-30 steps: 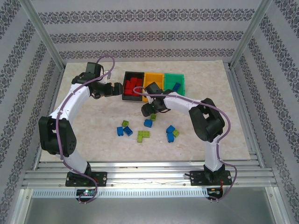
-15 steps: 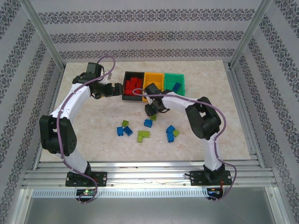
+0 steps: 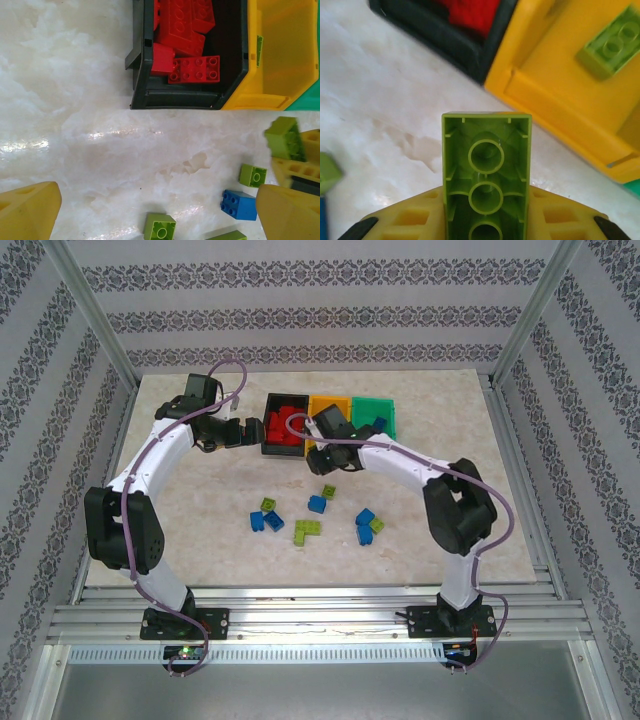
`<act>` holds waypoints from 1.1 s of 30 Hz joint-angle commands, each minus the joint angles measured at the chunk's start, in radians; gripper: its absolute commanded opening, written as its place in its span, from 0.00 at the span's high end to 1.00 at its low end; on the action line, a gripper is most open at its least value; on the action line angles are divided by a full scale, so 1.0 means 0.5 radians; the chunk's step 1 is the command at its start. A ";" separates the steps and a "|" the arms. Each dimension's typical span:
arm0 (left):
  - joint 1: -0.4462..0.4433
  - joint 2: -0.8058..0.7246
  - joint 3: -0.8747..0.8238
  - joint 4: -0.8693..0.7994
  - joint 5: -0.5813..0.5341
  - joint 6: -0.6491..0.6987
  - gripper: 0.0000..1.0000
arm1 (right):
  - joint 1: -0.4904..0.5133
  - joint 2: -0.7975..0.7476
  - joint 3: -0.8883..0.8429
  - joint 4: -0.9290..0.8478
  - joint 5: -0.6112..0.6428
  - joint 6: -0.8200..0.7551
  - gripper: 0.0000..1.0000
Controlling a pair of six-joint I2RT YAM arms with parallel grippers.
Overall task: Sort the legos into containers by color
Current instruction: Place the lego in the container.
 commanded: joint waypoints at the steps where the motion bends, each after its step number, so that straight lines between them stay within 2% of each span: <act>1: 0.028 -0.006 0.004 0.018 0.013 0.001 0.00 | -0.077 -0.008 0.131 0.039 -0.079 0.063 0.69; 6: 0.029 0.000 0.004 0.018 0.029 -0.001 0.00 | -0.200 0.194 0.439 0.053 -0.119 0.177 0.67; 9: 0.030 -0.006 0.008 0.018 0.024 0.000 0.00 | -0.239 0.364 0.726 -0.056 -0.086 0.190 0.54; 12: 0.030 -0.013 0.004 0.015 0.018 0.002 0.01 | -0.249 0.423 0.823 -0.095 -0.128 0.192 0.46; 15: 0.030 -0.024 0.009 0.012 0.000 0.009 0.00 | -0.235 0.363 0.721 -0.055 -0.176 0.203 0.43; 20: 0.032 -0.024 0.008 0.018 0.055 -0.008 0.00 | -0.207 0.142 0.335 0.077 -0.235 0.182 0.42; 27: 0.030 -0.024 0.007 0.024 0.087 -0.023 0.00 | -0.139 -0.142 -0.125 0.019 -0.267 0.038 0.40; 33: 0.031 -0.027 0.004 0.027 0.090 -0.023 0.00 | -0.109 -0.259 -0.387 -0.028 -0.368 0.112 0.40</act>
